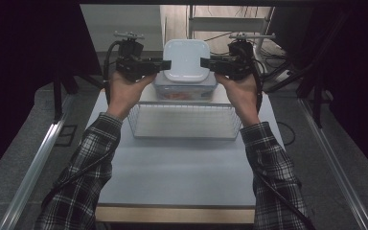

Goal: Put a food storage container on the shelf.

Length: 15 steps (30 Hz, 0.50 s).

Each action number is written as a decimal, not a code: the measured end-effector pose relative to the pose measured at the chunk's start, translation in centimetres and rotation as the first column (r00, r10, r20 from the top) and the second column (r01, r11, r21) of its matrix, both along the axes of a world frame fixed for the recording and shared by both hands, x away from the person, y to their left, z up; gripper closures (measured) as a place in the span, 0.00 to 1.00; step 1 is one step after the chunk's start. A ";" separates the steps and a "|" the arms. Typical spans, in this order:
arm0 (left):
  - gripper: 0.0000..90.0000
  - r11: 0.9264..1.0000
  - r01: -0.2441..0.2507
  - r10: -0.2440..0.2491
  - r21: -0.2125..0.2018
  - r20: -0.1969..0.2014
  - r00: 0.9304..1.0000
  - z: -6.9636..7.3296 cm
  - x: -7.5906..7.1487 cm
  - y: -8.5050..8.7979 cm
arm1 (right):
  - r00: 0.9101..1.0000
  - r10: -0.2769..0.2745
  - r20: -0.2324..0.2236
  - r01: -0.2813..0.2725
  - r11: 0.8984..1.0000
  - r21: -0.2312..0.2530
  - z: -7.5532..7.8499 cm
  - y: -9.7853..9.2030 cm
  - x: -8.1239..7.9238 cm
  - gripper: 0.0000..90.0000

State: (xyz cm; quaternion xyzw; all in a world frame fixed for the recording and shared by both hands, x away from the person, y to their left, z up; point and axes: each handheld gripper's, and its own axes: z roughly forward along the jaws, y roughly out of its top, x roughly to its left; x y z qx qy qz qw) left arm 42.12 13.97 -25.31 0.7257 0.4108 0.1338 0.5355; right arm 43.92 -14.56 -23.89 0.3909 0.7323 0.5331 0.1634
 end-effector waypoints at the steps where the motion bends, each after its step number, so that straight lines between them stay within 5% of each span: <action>1: 0.66 1.000 0.000 0.000 -0.001 0.003 1.000 0.0 0.1 0.0 | 1.000 -0.007 0.002 0.007 1.000 -0.003 0.0 0.1 0.1 0.63; 7: 0.62 1.000 -0.020 0.020 -0.013 0.018 1.000 -0.2 0.9 0.1 | 1.000 -0.028 -0.002 0.028 1.000 0.011 -0.5 0.4 0.8 0.59; 15: 0.60 0.994 -0.081 0.077 0.069 0.061 0.995 0.3 1.5 -0.7 | 0.997 -0.074 0.027 0.074 0.997 -0.003 -0.7 0.7 1.4 0.50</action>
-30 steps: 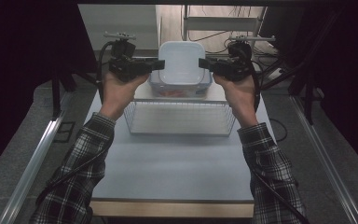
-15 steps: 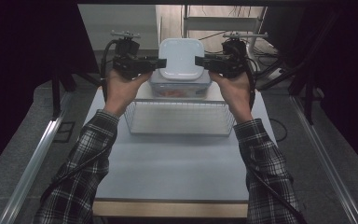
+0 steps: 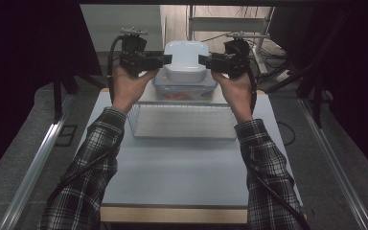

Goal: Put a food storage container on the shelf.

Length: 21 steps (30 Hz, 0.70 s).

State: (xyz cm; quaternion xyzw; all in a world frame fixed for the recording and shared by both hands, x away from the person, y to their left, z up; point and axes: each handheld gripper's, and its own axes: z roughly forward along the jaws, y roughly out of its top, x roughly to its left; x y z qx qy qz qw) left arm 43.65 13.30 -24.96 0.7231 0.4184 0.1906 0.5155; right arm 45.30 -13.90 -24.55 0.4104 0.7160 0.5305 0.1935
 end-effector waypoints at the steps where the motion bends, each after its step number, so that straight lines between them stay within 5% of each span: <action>1: 0.60 1.000 -0.002 0.002 0.008 0.002 1.000 0.0 0.1 -0.1 | 1.000 -0.005 0.000 0.005 1.000 0.000 0.0 0.0 0.1 0.49; 9: 0.50 1.000 -0.014 0.014 0.023 0.006 1.000 0.2 0.1 -0.1 | 1.000 -0.004 -0.008 0.004 1.000 0.005 -0.1 -0.2 0.6 0.45; 21: 0.30 0.994 0.105 -0.105 0.008 0.033 0.994 0.1 -2.3 0.7 | 0.995 0.096 -0.011 -0.096 0.995 0.033 -0.4 -2.0 -0.8 0.28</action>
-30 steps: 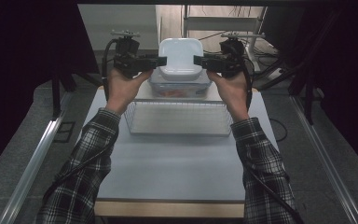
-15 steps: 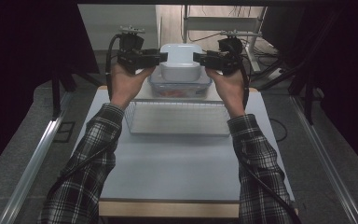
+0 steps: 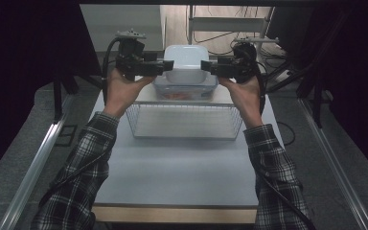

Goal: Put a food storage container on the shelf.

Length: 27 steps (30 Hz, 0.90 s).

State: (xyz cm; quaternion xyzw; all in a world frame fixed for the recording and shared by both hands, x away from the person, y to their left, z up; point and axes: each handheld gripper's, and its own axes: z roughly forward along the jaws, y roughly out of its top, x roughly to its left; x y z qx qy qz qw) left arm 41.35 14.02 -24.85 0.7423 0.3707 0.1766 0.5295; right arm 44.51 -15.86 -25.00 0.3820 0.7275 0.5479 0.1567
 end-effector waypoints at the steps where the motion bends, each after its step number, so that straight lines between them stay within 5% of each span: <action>1: 0.29 1.000 0.001 -0.001 0.000 -0.002 1.000 -0.1 -0.2 0.0 | 1.000 0.015 0.005 -0.015 1.000 0.004 -0.1 -0.2 -0.2 0.27; 11: 0.15 1.000 0.029 -0.029 -0.004 -0.021 0.999 -2.0 -1.4 1.2 | 0.998 0.064 0.018 -0.064 0.998 -0.010 -0.9 -0.4 -1.6 0.19; 27: 0.07 0.997 0.068 -0.068 0.020 0.014 0.998 -5.0 -3.1 1.7 | 0.993 0.117 0.027 -0.116 0.992 -0.054 -2.5 -0.1 -3.3 0.10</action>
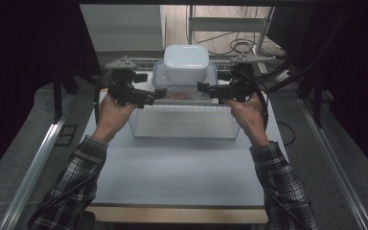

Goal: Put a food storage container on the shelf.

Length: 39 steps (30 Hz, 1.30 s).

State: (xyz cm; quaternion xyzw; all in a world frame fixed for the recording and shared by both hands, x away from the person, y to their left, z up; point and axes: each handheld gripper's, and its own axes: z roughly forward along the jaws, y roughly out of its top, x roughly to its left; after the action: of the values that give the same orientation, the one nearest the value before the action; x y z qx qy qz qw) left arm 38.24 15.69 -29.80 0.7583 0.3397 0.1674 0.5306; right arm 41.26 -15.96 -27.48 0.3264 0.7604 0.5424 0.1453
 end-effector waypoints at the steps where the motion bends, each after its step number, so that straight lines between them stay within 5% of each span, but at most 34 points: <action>1: 0.07 1.000 0.001 -0.001 0.003 0.000 1.000 -0.2 -0.1 -0.1 | 1.000 0.002 -0.002 -0.002 1.000 -0.001 -0.1 0.0 -0.1 0.10; 39: 0.06 0.997 0.055 -0.053 0.063 -0.036 0.998 -4.8 -2.4 -1.0 | 0.998 0.061 0.007 -0.061 0.995 -0.082 -4.5 -0.5 -2.6 0.00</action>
State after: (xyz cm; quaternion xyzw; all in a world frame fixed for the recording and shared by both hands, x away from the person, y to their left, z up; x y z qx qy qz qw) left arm 35.86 14.74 -34.58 0.7865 0.3227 0.1506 0.5045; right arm 38.63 -16.43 -31.94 0.2940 0.7909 0.5166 0.1457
